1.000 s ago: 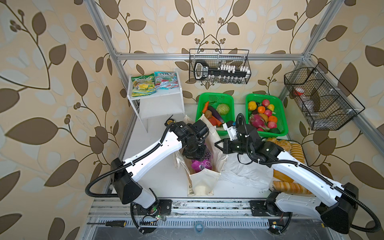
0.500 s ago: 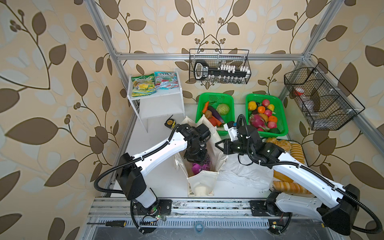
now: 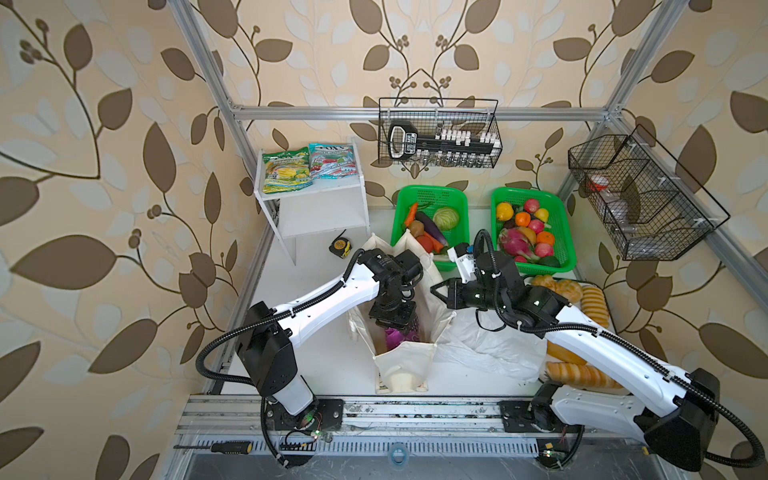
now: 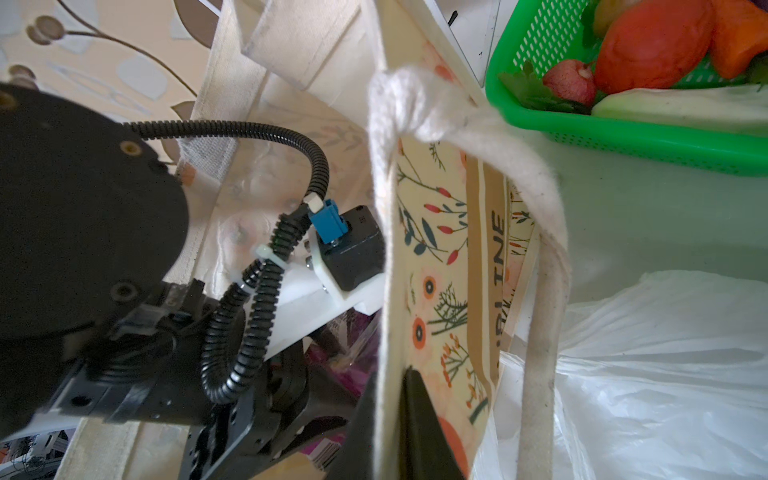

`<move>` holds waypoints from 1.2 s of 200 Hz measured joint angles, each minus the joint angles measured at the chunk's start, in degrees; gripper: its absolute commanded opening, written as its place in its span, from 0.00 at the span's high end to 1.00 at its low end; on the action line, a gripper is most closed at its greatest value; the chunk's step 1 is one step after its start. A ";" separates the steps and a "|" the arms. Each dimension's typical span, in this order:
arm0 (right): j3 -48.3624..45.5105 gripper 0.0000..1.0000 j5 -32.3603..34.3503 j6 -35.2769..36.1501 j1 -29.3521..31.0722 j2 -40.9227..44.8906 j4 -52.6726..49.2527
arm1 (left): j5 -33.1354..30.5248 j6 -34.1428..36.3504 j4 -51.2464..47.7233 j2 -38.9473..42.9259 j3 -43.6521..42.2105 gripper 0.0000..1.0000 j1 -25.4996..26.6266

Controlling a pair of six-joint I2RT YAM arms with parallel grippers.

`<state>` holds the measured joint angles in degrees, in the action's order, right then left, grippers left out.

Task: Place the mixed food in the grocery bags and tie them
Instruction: 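Lower the purple candy bag into the tote with the left gripper and release, then withdraw the left gripper from the tote and reach to the shelf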

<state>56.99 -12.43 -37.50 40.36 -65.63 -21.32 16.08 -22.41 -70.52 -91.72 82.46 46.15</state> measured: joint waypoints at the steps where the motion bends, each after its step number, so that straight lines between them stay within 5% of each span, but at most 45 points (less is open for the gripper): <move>1: 0.00 0.87 0.00 0.00 0.00 0.00 0.02 | 0.00 0.11 -0.04 0.00 0.04 0.58 0.00; 111: -0.09 0.82 0.42 0.02 -0.42 0.00 1.07 | -0.26 2.73 -0.61 7.89 7.80 0.35 0.04; 180: -0.26 0.42 0.76 -0.37 -0.76 0.22 1.75 | -13.88 2.89 6.84 22.91 10.56 0.17 -1.07; 197: -0.31 0.34 0.90 -0.96 -0.90 0.76 2.12 | -15.21 2.95 9.40 24.94 10.71 0.16 -5.90; 240: -0.31 0.26 1.01 -1.49 -1.92 3.30 3.48 | -9.70 0.61 16.17 22.32 15.91 0.09 -30.34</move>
<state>56.69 -11.42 -38.98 38.44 -62.33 -17.85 6.37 -21.80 -54.35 -69.41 98.37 15.81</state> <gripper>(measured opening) 0.734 0.905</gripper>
